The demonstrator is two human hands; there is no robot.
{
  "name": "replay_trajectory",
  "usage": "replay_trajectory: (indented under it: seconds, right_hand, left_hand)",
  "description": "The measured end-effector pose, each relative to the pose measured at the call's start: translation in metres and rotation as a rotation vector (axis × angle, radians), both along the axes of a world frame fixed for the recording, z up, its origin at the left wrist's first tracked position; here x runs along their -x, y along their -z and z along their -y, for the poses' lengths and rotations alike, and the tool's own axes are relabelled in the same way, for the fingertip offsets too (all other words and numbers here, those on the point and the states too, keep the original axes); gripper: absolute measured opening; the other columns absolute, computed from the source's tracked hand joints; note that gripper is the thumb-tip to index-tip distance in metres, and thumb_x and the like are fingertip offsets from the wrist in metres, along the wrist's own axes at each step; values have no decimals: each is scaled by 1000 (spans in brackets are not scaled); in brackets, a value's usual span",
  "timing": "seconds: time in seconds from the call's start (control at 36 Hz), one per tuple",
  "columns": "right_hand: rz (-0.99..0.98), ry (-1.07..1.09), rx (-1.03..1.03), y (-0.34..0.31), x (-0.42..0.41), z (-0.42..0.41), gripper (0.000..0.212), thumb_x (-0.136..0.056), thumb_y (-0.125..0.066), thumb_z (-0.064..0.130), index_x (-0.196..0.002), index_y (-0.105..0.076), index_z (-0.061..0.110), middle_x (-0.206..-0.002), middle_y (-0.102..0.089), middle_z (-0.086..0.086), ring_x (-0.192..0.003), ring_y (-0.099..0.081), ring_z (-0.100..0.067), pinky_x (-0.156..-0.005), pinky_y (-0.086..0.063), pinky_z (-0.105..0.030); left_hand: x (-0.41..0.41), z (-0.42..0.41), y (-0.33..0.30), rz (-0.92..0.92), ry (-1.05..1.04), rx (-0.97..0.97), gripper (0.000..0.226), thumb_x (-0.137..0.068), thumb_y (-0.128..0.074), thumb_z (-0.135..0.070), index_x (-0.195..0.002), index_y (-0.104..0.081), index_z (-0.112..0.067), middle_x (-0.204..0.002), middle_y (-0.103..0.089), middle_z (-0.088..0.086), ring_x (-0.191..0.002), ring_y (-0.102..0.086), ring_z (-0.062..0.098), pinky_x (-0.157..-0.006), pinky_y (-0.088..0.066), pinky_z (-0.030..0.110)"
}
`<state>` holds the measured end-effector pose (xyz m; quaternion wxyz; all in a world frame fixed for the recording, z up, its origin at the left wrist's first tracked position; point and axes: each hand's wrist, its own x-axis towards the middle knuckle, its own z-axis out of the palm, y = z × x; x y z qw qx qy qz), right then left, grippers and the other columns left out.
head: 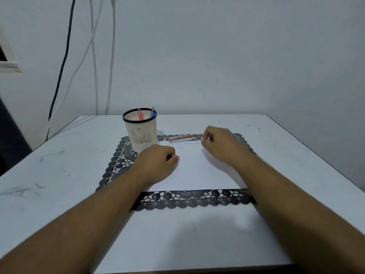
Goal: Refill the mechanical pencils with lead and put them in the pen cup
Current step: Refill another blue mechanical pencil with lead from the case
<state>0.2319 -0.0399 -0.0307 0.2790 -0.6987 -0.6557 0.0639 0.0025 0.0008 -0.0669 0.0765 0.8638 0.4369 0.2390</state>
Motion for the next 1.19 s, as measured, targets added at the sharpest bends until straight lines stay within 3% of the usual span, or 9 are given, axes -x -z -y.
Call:
replay_trajectory:
  seconds: [0.17, 0.36, 0.58, 0.72, 0.83, 0.92, 1.0, 1.08, 1.19]
  right_hand:
    - [49, 245, 117, -10, -43, 2, 10, -93, -58, 18, -89, -64, 10, -89, -63, -4, -83, -58, -23, -57, -36, -29]
    - [49, 241, 300, -5, -41, 1, 23, -84, -77, 23, -81, -59, 10, -78, -58, -4, -70, -53, -21, -56, -37, -29]
    - [100, 279, 307, -2, -31, 1, 29, -74, -73, 24, -55, -55, 13, -57, -55, -2, -55, -54, -22, -49, -34, -24]
    - [-22, 174, 212, -10, -16, 10, 34, -88, -67, 32, -62, -54, 15, -59, -51, 0, -58, -49, -21, -55, -34, -28]
    - [-180, -22, 101, -14, 9, 19, 24, -93, -65, 25, -80, -61, 6, -72, -65, -3, -58, -47, -13, -54, -34, -27]
    - [-217, -178, 80, -8, 27, 17, 17, -94, -64, 21, -83, -64, 9, -73, -73, -2, -59, -57, -10, -59, -41, -29]
    - [-247, -318, 63, 0, 39, 15, 18, -96, -65, 17, -81, -61, 8, -65, -59, 5, -57, -50, -5, -60, -38, -29]
    - [-271, -376, 71, 7, 43, 14, 20, -97, -62, 15, -77, -58, 11, -67, -49, 5, -62, -42, -8, -63, -33, -32]
    - [-363, -323, 94, 10, 42, 11, 18, -100, -64, 28, -91, -72, 14, -82, -66, -8, -70, -52, -8, -70, -39, -33]
  left_hand:
    - [-1, 3, 0, -1, 19, 0, 41, -99, -54, -37, -64, -46, -16, -59, -53, -1, -58, -49, 15, -55, -37, 31]
    - [-1, 1, -1, -15, 24, 25, 42, -99, -55, -38, -63, -44, -17, -59, -53, -1, -59, -50, 16, -55, -36, 32]
    - [-1, -2, 1, -33, 29, 21, 42, -99, -54, -39, -65, -46, -17, -59, -54, -2, -59, -51, 13, -55, -37, 31]
    - [-1, -1, 0, 27, 48, 25, 34, -98, -57, -38, -69, -51, -22, -65, -57, -6, -63, -53, 10, -60, -42, 32]
    - [-3, 1, -5, 151, 144, -146, 8, -94, -65, -33, -95, -58, -32, -91, -56, -14, -83, -50, 8, -71, -46, 34]
    - [-2, 0, -10, 160, 228, -246, 29, -89, -71, -31, -115, -62, -24, -113, -57, -6, -103, -50, 14, -88, -42, 31]
    - [-3, 2, -13, 55, 262, -318, 34, -87, -73, -34, -118, -65, -24, -116, -62, -6, -109, -54, 18, -96, -42, 38]
    - [-4, 5, -15, -26, 231, -411, 24, -88, -73, -36, -110, -69, -26, -107, -68, -8, -103, -59, 19, -90, -42, 40]
    - [-3, 6, -16, 57, 188, -296, 10, -95, -69, -33, -102, -67, -27, -94, -71, -9, -86, -65, 16, -76, -48, 34]
